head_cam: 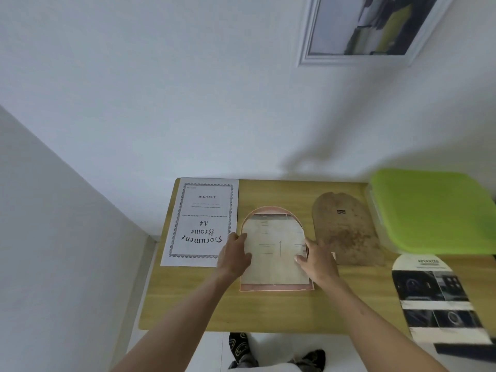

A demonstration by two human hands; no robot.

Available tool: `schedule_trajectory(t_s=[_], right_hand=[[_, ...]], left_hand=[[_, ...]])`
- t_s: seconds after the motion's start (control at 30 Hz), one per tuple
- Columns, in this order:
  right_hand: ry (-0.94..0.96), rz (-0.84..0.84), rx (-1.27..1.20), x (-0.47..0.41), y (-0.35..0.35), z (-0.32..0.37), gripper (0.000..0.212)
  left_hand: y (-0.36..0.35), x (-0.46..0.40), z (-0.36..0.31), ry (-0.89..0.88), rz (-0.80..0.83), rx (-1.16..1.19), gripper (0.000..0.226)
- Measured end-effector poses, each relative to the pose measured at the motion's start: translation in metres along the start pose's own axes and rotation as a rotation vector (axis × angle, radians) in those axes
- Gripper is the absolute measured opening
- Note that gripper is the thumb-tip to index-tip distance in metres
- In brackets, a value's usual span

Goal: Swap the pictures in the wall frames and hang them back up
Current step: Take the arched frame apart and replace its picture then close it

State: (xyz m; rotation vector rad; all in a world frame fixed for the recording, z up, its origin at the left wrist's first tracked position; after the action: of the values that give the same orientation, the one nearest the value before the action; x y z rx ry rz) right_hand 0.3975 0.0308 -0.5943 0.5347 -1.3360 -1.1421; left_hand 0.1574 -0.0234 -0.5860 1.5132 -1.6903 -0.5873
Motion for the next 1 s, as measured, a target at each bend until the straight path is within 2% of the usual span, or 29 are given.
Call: schedule_trajectory(t_s=[0.1,0.33,0.53,0.8,1.0], right_hand=[[0.019,-0.004,0.048,0.002,-0.005,0.001,0.062],[0.088,-0.012,0.057,0.004,-0.007,0.002,0.048],[0.091,-0.010,0.024,0.001,-0.008,-0.001,0.042],[0.096,-0.006,0.008,0.003,-0.011,0.003,0.044],[0.099,-0.005,0.000,0.004,-0.010,0.003,0.045]], left_hand=[[0.000,0.004,-0.003,-0.030,0.009,-0.116,0.045],[-0.006,0.003,0.005,-0.031,0.002,-0.118,0.050],[-0.015,0.002,0.013,-0.022,-0.012,-0.064,0.019],[-0.015,-0.004,0.020,-0.033,-0.043,-0.043,0.027],[-0.017,-0.006,0.023,-0.023,-0.042,-0.042,0.025]])
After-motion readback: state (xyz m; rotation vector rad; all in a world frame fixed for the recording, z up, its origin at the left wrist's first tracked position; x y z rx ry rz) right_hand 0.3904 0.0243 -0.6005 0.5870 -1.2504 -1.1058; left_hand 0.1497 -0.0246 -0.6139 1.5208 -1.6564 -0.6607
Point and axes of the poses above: each hand's wrist, its own x-axis away from the middle knuckle, its own y-axis out of the back of the hand, z = x × y, the point moved 10 cm from there along -x, towards the middle knuckle, and after that the axes turned 14 degrees about -y, right-handed, at the moved point
